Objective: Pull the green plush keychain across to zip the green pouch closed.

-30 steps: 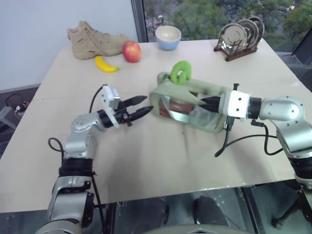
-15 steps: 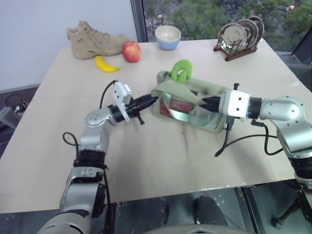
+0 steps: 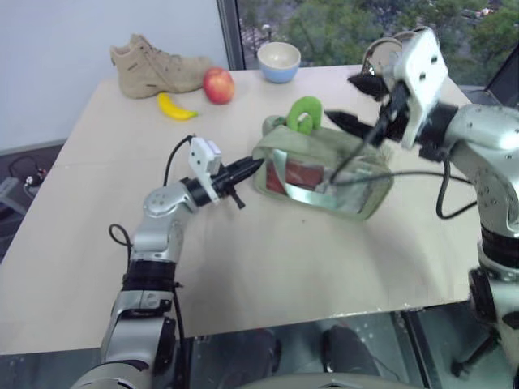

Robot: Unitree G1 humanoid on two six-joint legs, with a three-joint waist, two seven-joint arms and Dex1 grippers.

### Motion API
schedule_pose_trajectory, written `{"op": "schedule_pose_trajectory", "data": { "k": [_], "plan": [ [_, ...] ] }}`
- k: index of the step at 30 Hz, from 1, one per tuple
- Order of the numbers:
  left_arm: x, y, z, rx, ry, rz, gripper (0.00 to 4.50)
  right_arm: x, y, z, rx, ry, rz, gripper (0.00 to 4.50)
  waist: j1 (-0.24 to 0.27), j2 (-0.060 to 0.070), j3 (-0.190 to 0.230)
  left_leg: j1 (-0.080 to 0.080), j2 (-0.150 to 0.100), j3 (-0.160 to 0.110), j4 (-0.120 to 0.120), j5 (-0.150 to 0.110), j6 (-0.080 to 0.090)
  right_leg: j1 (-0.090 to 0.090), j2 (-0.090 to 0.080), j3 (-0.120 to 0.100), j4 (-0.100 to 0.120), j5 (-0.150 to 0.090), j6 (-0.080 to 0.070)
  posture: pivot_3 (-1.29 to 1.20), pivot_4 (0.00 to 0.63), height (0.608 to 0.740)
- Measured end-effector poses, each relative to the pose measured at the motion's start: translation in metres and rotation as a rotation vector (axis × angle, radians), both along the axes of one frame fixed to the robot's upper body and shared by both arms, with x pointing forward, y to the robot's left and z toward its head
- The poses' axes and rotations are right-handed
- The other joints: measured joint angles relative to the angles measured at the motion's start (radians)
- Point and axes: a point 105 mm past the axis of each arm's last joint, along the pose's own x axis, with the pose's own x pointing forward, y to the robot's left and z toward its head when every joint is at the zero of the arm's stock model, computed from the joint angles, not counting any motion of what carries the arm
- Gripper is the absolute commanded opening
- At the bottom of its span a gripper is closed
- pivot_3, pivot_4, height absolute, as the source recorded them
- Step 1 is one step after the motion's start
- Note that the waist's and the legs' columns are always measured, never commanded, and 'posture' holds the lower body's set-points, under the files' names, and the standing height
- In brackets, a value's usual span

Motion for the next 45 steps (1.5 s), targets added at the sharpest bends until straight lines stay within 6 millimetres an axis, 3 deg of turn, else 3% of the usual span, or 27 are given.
{"op": "schedule_pose_trajectory", "data": {
  "k": [4, 8, 19, 26, 34, 41, 43, 45],
  "plan": [
    [-0.001, -0.004, 0.0, -0.002, -0.006, -0.003, 0.0, 0.031, 0.008, -0.009, 0.084, 0.21, -0.079, 3.19, 0.004, 0.0, 0.0, -0.001, -0.001, -0.003, 0.0, 0.0, 0.0, 0.0, -0.001, 0.0, 0.001, 0.0, 0.0, 0.0, 0.15, 0.74],
    [-0.001, -0.003, 0.001, -0.002, -0.011, 0.003, 0.0, 0.047, 0.008, -0.025, 0.106, 0.341, -0.096, 3.19, -0.005, 0.0, 0.0, -0.004, -0.003, -0.003, 0.0, 0.0, 0.0, -0.001, -0.004, -0.001, 0.001, 0.0, 0.0, 0.0, 0.15, 0.74],
    [-0.007, -0.003, -0.003, -0.003, -0.024, 0.016, 0.0, 0.048, 0.023, -0.038, 0.109, 0.485, 0.025, 3.19, -0.026, 0.0, 0.0, -0.005, -0.004, -0.006, 0.002, 0.0, 0.0, -0.002, -0.006, -0.004, 0.002, 0.0, 0.0, 0.0, 0.15, 0.74],
    [-0.007, -0.004, -0.003, -0.003, -0.026, 0.013, 0.0, 0.052, 0.025, -0.034, 0.163, 0.503, 0.043, 0.1, -0.025, 0.0, 0.0, -0.008, -0.005, -0.006, 0.005, 0.0, 0.0, -0.002, -0.006, -0.004, 0.003, 0.0, 0.0, 0.0, 0.15, 0.74],
    [0.0, -0.005, -0.005, -0.051, 0.011, 0.081, 0.0, 0.042, 0.005, -0.006, 0.29, 0.427, 0.064, 0.04, -0.023, 0.0, 0.0, -0.013, -0.007, -0.01, 0.012, 0.0, 0.0, -0.004, -0.007, -0.007, 0.004, 0.0, 0.0, 0.0, 0.15, 0.74],
    [0.003, -0.008, -0.005, -0.044, 0.02, 0.095, 0.0, 0.038, -0.016, -0.004, 0.295, 0.376, -0.019, 0.04, -0.022, 0.001, 0.0, -0.013, -0.007, -0.009, 0.013, 0.0, 0.0, -0.004, -0.007, -0.006, 0.003, 0.0, 0.0, 0.0, 0.15, 0.74],
    [0.005, -0.007, -0.006, -0.047, 0.027, 0.107, 0.0, 0.037, -0.027, -0.004, 0.294, 0.349, -0.067, 0.04, -0.021, 0.001, 0.0, -0.013, -0.007, -0.009, 0.013, 0.0, 0.0, -0.004, -0.008, -0.006, 0.003, 0.0, 0.0, 0.0, 0.15, 0.74],
    [0.007, -0.005, -0.007, -0.051, 0.033, 0.125, 0.0, 0.037, -0.052, -0.004, 0.304, 0.311, -0.16, 0.04, -0.017, 0.001, -0.001, -0.013, -0.008, -0.009, 0.013, 0.0, 0.001, -0.004, -0.008, -0.006, 0.003, 0.0, 0.0, 0.0, 0.15, 0.74]
  ]
}}
